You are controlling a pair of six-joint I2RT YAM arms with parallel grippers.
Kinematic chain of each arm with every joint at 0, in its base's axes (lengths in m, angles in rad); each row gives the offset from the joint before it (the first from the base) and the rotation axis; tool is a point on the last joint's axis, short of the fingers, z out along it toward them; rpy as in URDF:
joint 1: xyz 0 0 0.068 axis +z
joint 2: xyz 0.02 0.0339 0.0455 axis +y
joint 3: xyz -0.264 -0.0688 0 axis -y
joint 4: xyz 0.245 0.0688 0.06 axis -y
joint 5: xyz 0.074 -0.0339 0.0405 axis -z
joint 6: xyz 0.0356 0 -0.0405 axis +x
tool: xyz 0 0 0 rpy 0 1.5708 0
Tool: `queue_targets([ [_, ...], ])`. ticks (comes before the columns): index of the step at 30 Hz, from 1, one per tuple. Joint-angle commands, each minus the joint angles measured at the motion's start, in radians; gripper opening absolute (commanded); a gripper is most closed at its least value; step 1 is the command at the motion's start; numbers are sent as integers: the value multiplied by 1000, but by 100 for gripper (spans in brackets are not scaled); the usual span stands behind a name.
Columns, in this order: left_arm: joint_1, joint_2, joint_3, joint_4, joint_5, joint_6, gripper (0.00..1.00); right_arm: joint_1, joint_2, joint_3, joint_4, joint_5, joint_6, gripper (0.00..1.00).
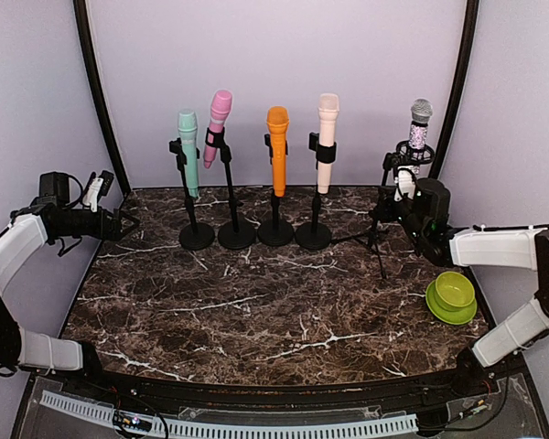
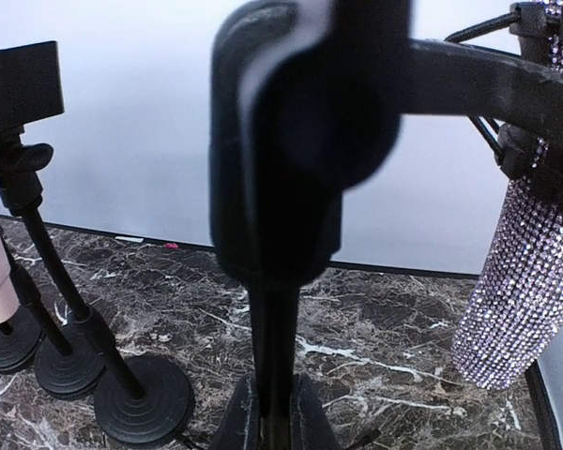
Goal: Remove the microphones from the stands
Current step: Move the microphone stand with the microphone to the center of the board.
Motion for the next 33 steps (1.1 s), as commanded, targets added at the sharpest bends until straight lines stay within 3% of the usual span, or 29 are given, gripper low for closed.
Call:
queue_targets([
  [1,1,-28,-16,-26,27,20,99,76,-59,-20,50,-3,-1,0],
  [10,1,-44,-15,-39,44,29,99,224,-161,-63,-16,38,-4,0],
  [20,1,-35,-20,-38,58,19,99,499,-217,-58,-65,175,-8,0],
  [33,1,-65,-19,-64,124,40,99,718,-70,28,8,209,-55,0],
])
